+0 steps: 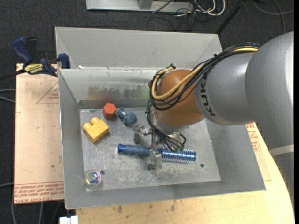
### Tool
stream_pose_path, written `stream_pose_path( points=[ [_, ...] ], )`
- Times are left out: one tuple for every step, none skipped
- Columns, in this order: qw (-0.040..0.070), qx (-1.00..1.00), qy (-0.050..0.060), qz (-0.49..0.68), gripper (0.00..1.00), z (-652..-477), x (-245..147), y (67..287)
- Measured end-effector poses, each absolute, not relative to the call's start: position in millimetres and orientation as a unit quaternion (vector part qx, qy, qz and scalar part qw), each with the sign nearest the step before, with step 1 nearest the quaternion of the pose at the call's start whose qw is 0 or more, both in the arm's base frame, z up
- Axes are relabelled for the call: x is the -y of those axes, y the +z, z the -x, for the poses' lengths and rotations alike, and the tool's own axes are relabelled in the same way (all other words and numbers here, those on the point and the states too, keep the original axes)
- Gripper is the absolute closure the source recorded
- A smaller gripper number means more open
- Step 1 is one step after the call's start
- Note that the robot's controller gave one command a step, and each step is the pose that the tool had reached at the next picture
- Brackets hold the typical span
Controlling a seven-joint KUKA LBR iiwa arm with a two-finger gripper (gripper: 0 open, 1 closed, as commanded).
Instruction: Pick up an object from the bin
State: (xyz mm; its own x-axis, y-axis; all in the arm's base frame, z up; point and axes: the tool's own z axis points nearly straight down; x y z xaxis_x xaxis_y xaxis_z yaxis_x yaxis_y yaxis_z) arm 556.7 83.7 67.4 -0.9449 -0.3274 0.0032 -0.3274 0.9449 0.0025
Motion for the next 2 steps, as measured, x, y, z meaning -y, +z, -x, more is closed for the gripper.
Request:
stream_pose_path(
  points=[
    [-0.001, 0.986, -0.001, -0.165, 1.00, -558.3, -84, 70],
    [-0.005, 0.986, 0.000, -0.169, 1.00, -560.4, -65, 216]
  ],
)
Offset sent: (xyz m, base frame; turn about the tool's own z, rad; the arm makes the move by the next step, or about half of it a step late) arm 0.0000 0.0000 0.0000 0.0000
